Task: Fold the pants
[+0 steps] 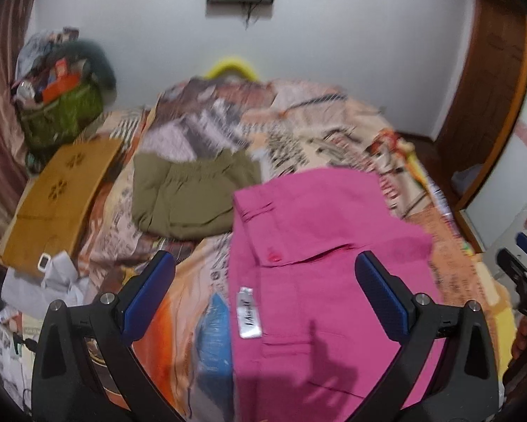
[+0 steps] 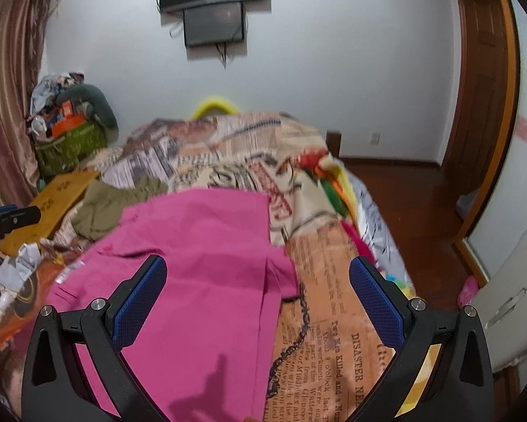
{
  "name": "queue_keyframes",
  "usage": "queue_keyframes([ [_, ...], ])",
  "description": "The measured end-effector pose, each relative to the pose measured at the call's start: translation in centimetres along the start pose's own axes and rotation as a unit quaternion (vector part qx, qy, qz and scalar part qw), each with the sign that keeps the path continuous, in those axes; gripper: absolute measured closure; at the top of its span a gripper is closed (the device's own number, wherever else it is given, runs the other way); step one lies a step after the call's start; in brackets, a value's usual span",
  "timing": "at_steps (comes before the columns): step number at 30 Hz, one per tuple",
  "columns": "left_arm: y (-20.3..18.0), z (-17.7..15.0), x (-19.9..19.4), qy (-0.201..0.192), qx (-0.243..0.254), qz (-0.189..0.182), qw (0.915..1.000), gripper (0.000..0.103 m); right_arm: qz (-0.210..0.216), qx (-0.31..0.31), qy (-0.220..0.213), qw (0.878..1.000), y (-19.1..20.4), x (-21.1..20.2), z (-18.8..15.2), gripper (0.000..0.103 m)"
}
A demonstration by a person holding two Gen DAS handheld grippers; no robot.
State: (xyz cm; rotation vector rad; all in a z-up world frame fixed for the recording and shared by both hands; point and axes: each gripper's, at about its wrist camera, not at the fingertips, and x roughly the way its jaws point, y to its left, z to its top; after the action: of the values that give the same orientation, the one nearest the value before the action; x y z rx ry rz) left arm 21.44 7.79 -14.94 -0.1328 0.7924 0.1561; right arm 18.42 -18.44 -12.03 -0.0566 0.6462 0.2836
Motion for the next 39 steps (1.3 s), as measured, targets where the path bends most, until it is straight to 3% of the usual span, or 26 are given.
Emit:
queue_keyframes([
  [5,0.9,-0.2,4.9,0.043,-0.002,0.025,0.9988,0.000,0.012,0.010,0.049,0.999,-1.2,3.3,-0.8,0.005],
  [9,0.6,-0.3,7.5,0.072,0.012,0.026,0.9970,0.000,0.025,0.024,0.089,0.995,-2.2,5.9,-1.7,0.016],
  [12,0.0,-0.4,9.1,0.093,0.033,0.012,0.9951,0.011,0.034,0.031,0.110,0.993,-2.5,7.5,-2.2,0.022],
  [17,-0.6,-0.7,11.5,0.128,0.049,0.001,0.9905,0.018,0.049,0.034,0.131,0.990,-2.7,9.7,-2.3,0.035],
  [20,-0.5,-0.7,12.7,0.146,0.049,-0.026,0.9877,0.018,0.054,0.042,0.136,0.988,-2.9,10.8,-2.1,0.035],
  [27,0.1,-1.3,14.9,0.186,0.042,-0.047,0.9805,0.023,0.073,0.027,0.129,0.989,-2.2,12.7,-1.3,0.035],
  [31,-0.5,-1.5,14.7,0.184,0.050,-0.075,0.9788,0.059,0.079,0.009,0.121,0.989,-1.9,13.9,-1.0,0.035],
  [32,-0.7,-1.5,14.7,0.186,0.054,-0.080,0.9778,0.063,0.079,0.009,0.122,0.989,-2.0,14.1,-1.0,0.036],
  [36,-1.3,-1.6,14.8,0.183,0.072,-0.074,0.9776,0.063,0.107,0.018,0.136,0.985,-2.2,15.1,-1.0,0.058],
  [39,-0.7,-1.6,15.0,0.189,0.057,-0.085,0.9765,0.063,0.107,0.007,0.143,0.984,-1.6,15.5,-1.1,0.074],
])
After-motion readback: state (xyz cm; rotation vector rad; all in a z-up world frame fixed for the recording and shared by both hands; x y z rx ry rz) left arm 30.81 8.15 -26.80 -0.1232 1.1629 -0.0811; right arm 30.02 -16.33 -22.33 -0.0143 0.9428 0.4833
